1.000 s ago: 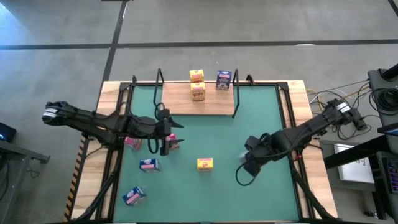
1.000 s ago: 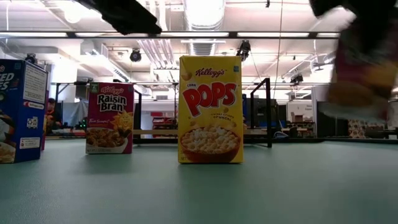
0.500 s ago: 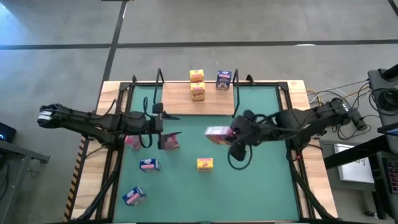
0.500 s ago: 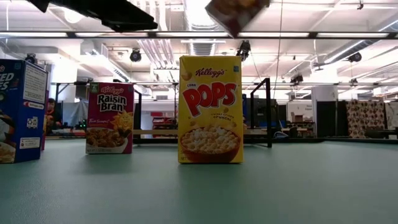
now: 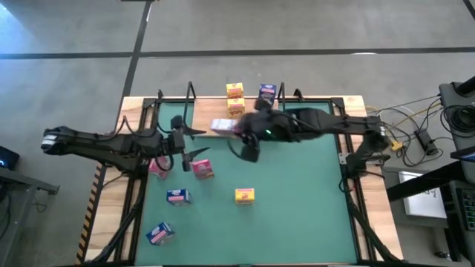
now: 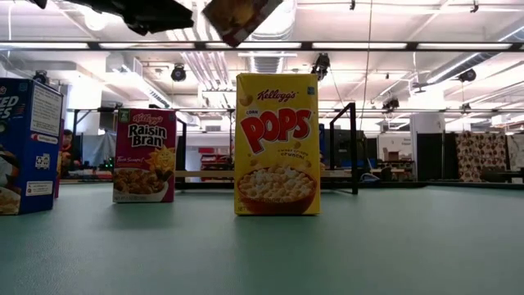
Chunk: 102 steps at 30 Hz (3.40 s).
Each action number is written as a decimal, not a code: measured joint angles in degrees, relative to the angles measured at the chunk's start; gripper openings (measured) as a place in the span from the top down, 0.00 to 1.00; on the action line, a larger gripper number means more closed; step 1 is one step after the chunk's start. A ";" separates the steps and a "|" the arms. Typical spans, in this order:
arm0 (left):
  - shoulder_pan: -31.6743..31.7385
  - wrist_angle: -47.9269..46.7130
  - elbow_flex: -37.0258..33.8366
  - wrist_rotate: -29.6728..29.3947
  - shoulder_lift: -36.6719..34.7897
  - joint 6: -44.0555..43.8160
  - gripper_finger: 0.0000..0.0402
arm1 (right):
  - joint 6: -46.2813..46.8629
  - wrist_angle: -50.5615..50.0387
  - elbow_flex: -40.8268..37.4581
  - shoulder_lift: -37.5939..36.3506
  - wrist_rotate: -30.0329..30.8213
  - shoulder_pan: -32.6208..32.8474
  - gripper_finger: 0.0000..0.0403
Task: Stack cereal on shelf
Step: Put the right pink cereal box on the shelf
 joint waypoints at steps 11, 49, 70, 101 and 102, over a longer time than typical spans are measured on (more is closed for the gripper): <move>0.00 -6.13 -0.41 -0.13 -9.60 -4.26 0.40 | -10.81 -1.15 11.59 14.83 -0.87 -10.16 0.67; 0.00 -6.45 -1.53 -0.07 -11.31 -4.73 0.40 | -19.86 0.64 17.01 31.51 -4.07 -13.22 0.48; 0.00 -4.69 -1.53 0.02 -7.67 -5.08 0.40 | -19.82 -7.28 19.92 23.93 -5.55 -12.94 0.48; 1.89 4.33 0.82 -0.11 6.45 -10.32 0.36 | -14.13 49.19 -59.15 -25.54 -17.57 -3.44 0.58; 2.39 4.01 1.71 -0.09 7.19 -9.92 0.35 | -14.13 51.17 -60.82 -26.95 -17.59 -3.43 0.57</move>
